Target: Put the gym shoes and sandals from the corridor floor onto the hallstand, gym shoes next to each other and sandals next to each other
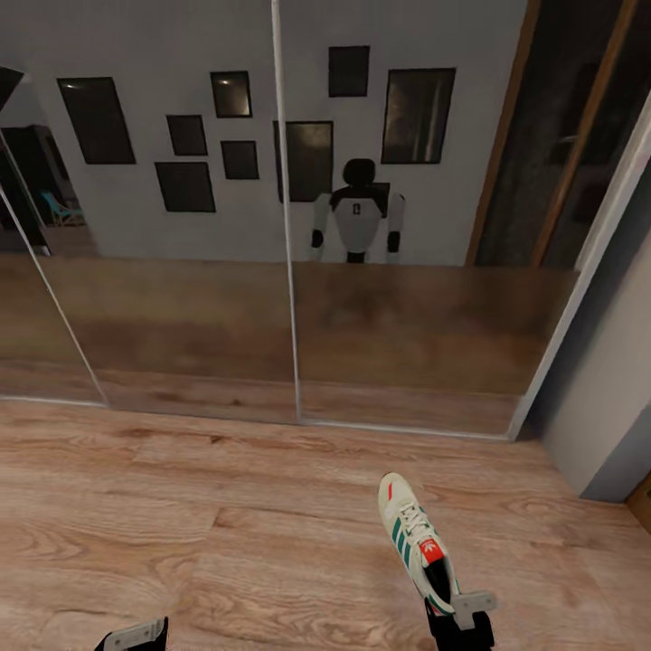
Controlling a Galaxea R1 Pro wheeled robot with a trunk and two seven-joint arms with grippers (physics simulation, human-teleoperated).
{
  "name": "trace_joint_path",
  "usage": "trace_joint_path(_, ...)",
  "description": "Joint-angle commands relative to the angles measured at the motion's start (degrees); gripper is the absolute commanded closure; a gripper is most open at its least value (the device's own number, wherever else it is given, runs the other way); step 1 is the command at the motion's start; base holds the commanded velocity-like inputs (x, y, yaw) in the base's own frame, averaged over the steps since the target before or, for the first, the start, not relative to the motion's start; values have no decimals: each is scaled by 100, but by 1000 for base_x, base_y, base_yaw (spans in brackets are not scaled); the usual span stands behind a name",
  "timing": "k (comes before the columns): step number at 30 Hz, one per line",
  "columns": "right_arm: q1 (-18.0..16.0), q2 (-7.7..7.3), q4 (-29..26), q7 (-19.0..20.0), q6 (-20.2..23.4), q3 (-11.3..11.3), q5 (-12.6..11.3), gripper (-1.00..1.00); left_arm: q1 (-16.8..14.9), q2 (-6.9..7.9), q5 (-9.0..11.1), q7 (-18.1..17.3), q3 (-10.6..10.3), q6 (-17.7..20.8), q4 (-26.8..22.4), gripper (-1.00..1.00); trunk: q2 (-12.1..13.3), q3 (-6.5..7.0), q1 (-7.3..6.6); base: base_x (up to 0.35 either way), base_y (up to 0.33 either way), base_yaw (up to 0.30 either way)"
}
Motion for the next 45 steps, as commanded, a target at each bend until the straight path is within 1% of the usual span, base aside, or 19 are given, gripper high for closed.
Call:
trace_joint_path(1,-3,-1,4,-22,-18,-45,62,100,-5,-1,4,-17,15,-19,8,-100,-2,-1,-1,0,0,258)
trace_joint_path(45,-3,-4,-5,-22,-18,-45,62,100,-5,-2,4,-20,14,-18,8,-100,-2,148,-1,0,0,258)
